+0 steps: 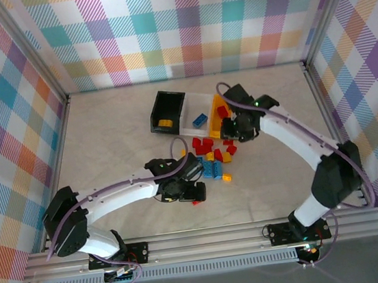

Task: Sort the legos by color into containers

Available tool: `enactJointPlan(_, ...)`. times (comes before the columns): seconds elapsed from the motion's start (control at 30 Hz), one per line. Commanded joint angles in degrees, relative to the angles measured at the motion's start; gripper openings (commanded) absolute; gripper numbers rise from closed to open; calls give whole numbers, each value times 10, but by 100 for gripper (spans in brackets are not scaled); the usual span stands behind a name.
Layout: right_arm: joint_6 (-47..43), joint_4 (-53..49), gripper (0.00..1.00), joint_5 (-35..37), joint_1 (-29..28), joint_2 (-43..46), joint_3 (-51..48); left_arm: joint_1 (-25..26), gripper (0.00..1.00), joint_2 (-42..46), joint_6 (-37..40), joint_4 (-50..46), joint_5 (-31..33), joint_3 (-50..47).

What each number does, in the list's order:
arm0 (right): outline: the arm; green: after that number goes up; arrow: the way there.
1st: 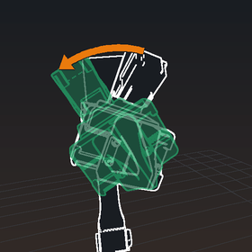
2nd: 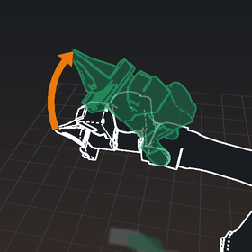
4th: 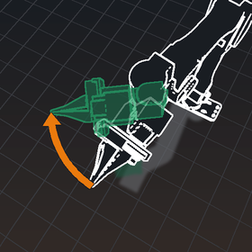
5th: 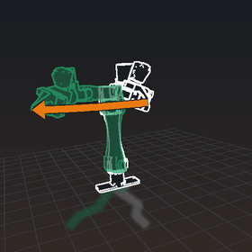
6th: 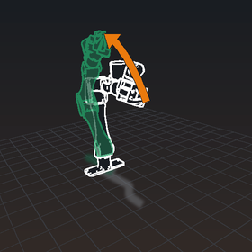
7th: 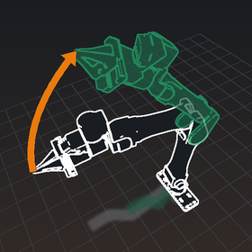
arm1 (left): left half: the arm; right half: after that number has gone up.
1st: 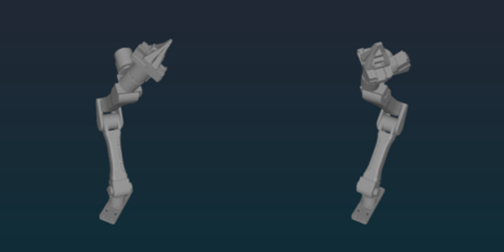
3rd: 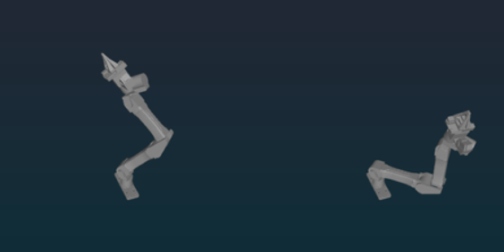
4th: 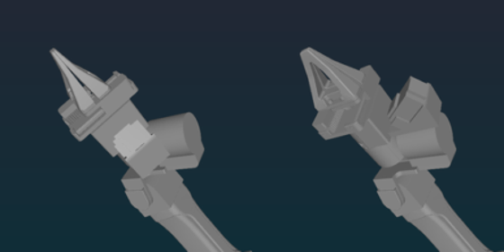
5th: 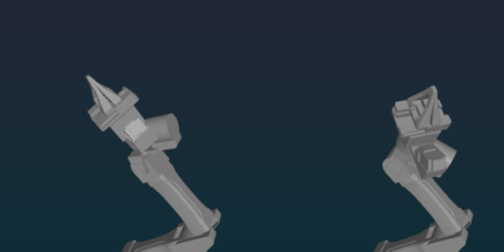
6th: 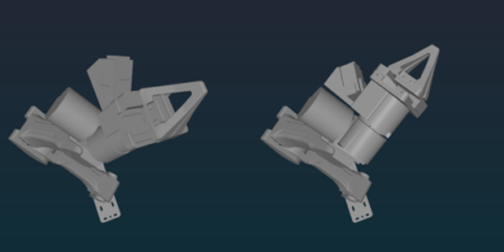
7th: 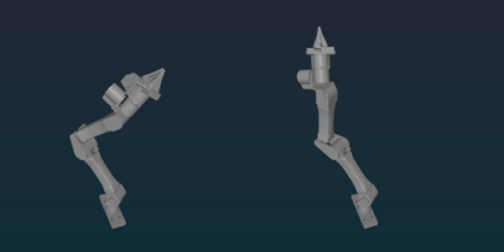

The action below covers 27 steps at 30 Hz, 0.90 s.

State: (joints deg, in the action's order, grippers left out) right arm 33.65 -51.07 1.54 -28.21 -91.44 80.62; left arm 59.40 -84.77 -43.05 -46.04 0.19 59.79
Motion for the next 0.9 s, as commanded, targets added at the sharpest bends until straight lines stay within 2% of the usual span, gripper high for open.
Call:
enactJointPlan(0.0, -49, 10, 31, -7, 29, -71, 58, 11, 94, -12, -27, 23, -12, -6)
enactJointPlan(0.17, -58, 37, 31, -6, 60, -171, 133, 12, 93, -36, -24, 23, -17, -1)
enactJointPlan(0.5, -82, 26, 33, 17, 65, -317, 278, 12, 85, -61, -18, 14, -40, 3)
enactJointPlan(0.67, -91, 14, 34, 15, 71, -352, 320, 12, 79, -89, -21, 25, -39, 6)
enactJointPlan(0.87, -100, 4, 46, -8, 80, -362, 340, 12, 79, -126, -21, 31, -29, 15)
